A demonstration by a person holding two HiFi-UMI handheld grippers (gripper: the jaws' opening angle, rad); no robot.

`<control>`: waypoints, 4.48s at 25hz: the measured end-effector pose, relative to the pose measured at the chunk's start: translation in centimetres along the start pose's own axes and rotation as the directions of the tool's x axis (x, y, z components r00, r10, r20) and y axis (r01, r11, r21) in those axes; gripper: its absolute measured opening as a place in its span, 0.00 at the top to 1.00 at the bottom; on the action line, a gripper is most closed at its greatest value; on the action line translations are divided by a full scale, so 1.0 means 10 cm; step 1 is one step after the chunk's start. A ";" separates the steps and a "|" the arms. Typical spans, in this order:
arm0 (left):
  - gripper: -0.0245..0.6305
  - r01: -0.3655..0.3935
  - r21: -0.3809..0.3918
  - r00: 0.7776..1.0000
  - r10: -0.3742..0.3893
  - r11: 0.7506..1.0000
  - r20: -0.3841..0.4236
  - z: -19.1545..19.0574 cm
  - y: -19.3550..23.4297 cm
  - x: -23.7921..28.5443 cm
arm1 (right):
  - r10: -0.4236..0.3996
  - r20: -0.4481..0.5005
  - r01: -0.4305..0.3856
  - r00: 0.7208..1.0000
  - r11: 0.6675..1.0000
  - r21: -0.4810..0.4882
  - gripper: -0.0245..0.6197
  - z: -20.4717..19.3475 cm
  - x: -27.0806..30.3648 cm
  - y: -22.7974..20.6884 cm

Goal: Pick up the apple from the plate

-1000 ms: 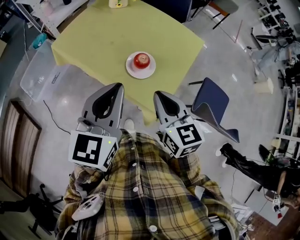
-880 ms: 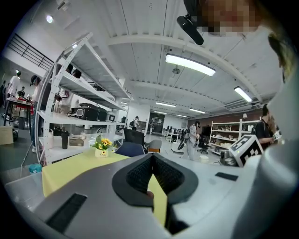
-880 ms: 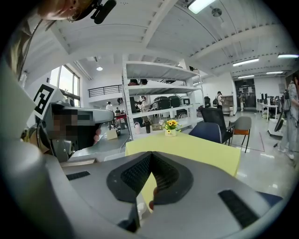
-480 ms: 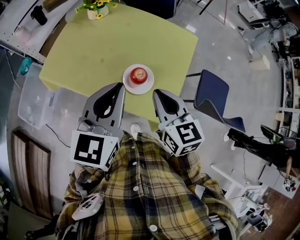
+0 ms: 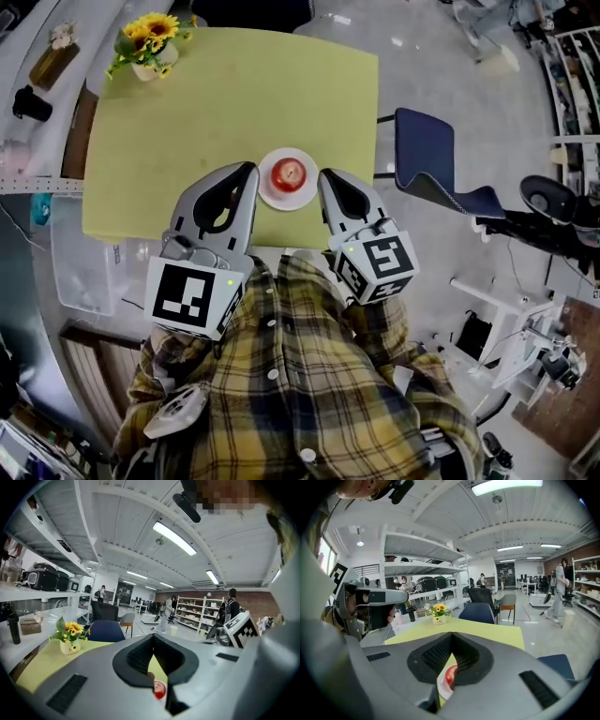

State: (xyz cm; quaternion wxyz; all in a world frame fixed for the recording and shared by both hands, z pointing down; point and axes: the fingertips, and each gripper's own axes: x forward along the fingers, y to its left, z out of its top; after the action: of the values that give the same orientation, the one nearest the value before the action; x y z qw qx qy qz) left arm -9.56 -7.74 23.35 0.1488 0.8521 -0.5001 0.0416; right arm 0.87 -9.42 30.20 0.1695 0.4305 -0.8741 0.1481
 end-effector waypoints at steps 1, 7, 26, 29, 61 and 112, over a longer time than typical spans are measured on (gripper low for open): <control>0.95 0.025 0.003 1.000 -0.025 1.000 -0.007 0.00 0.04 0.04 | -0.025 0.000 0.025 1.000 1.000 0.007 0.97 0.01 0.03 -0.02; 0.95 0.141 0.017 0.989 -0.140 0.990 -0.046 0.00 0.19 0.20 | -0.146 -0.017 0.147 0.989 0.987 0.067 0.97 -0.04 0.12 -0.05; 0.95 0.137 -0.050 0.985 -0.141 0.989 -0.102 -0.19 0.29 0.42 | -0.132 -0.111 0.136 0.985 0.990 0.028 0.97 -0.18 0.32 -0.11; 0.95 0.144 -0.057 0.983 -0.149 0.988 -0.109 -0.24 0.26 0.47 | -0.120 -0.130 0.124 0.984 0.992 0.027 0.97 -0.24 0.33 -0.12; 0.95 0.125 -0.101 0.941 -0.150 0.987 -0.302 -1.20 0.33 0.75 | 0.069 -0.219 -0.041 0.973 0.990 0.132 0.61 -1.06 0.70 -0.11; 0.95 0.021 -0.172 0.901 -0.093 0.985 -0.423 -1.92 0.74 0.78 | 0.096 -0.335 -0.071 0.937 0.994 0.084 0.37 -1.83 1.20 -0.17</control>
State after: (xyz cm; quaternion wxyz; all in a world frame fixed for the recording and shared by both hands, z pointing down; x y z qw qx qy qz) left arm -10.56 -12.01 44.90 0.3259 0.8211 -0.4316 0.1826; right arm -1.53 -11.37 51.93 0.2955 0.3669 -0.8436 0.2579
